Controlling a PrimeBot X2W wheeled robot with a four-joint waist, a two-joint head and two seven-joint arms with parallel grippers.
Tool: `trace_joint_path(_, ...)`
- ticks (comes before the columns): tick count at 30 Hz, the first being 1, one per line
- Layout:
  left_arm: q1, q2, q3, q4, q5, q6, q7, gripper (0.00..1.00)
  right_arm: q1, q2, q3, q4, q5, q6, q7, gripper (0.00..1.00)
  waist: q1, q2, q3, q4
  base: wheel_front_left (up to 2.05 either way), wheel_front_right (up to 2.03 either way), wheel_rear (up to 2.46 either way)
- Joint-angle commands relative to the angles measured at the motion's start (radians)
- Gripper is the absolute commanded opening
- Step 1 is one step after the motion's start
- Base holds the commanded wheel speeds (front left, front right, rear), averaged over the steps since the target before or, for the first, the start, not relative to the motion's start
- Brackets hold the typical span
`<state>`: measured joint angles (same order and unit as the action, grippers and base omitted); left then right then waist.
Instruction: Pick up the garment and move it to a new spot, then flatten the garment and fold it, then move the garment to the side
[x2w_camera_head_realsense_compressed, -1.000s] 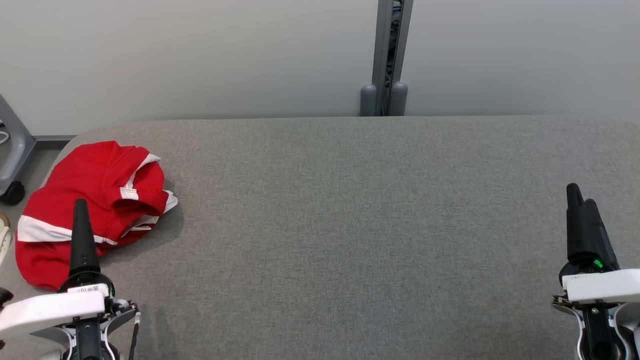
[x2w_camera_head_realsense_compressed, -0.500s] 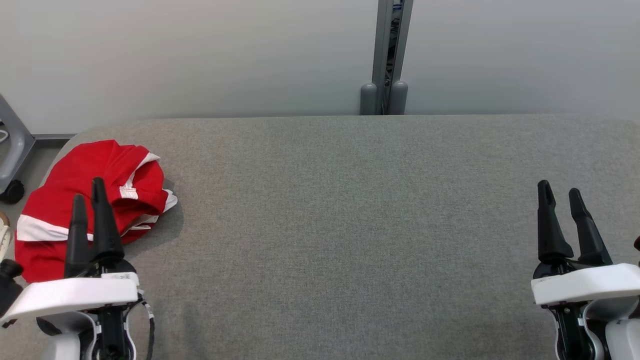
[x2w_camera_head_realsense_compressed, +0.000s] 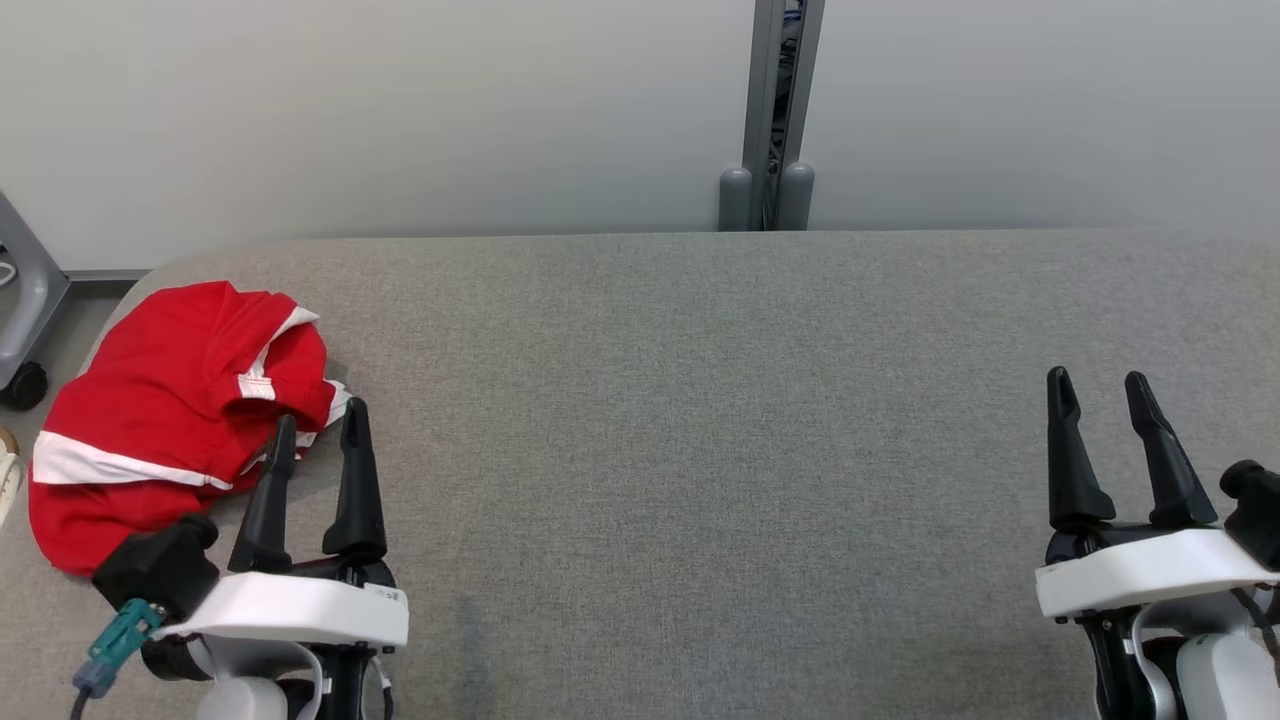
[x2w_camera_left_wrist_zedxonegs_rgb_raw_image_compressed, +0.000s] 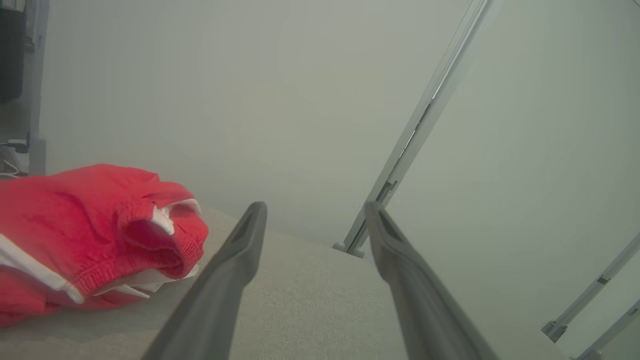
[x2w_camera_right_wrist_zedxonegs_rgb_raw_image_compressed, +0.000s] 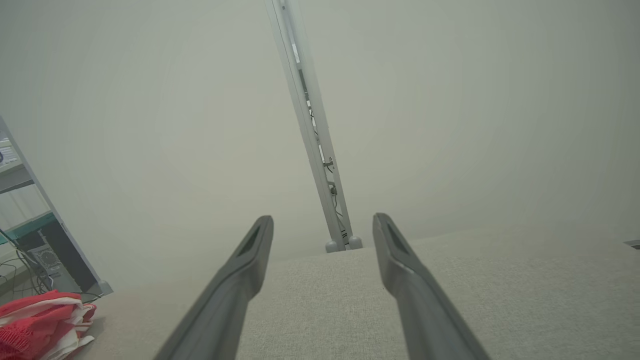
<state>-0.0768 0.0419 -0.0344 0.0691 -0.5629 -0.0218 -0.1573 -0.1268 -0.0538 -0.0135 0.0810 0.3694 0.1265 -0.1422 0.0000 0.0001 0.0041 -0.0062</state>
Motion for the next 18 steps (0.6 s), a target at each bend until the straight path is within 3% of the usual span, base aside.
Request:
trace_joint_path(1, -0.008, 0.007, -0.01, -0.002, 0.044, 0.012, -0.011, 1.0, -0.021, -0.007, 0.003, 0.005, -0.039, 0.004, -0.013, 1.0, 0.0, -0.0001, -0.001, 0.0, 0.0, 0.0, 0.0)
trace_joint_path(18, -0.021, 0.008, -0.078, 0.156, 0.241, 0.046, -0.046, 1.0, -0.038, 0.001, -0.004, 0.163, -0.188, 0.005, -0.053, 1.0, 0.0, -0.0001, -0.013, 0.003, 0.0, 0.0, 0.0)
